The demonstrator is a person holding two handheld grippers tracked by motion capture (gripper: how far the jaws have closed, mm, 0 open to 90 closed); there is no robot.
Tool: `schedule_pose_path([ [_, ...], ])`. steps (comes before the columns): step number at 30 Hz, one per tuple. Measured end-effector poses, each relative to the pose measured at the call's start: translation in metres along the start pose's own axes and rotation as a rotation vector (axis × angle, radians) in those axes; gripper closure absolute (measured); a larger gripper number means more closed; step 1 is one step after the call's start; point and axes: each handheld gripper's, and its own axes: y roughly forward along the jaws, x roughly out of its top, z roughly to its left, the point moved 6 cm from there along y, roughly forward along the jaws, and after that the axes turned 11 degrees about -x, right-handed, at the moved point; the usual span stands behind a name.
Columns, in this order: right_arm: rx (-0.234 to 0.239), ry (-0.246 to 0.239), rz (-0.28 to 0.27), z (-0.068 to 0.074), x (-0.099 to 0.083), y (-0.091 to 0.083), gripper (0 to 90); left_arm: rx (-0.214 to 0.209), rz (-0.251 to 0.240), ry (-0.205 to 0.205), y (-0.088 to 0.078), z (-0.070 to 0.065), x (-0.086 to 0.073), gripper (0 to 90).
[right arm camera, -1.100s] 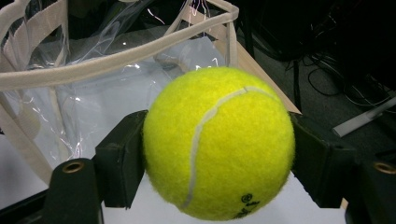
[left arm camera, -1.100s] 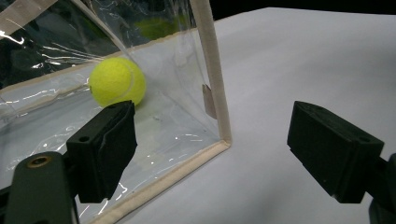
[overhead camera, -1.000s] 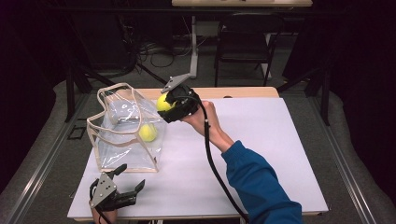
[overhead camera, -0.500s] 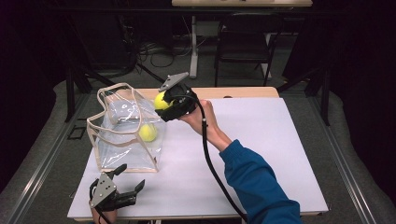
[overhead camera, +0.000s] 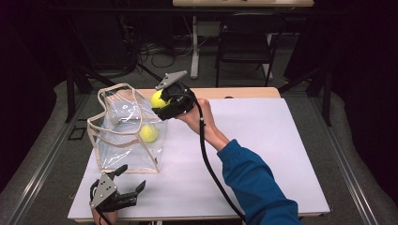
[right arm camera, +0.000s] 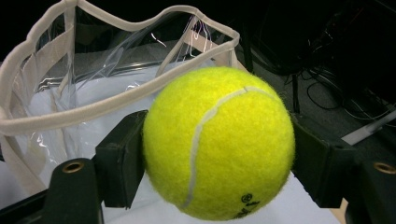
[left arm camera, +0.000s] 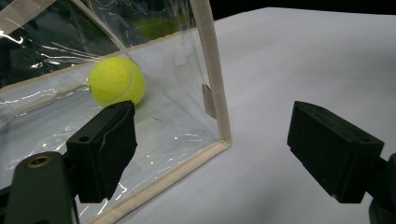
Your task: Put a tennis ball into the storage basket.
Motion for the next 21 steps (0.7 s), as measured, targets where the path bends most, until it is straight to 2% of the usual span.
schedule_pose_path([
  [21, 0.006, 0.007, -0.042, 0.0072, 0.0107, 0.0002, 25.9, 0.000, -0.002, 0.002, -0.0005, 0.0000, 0.0002, 16.0],
])
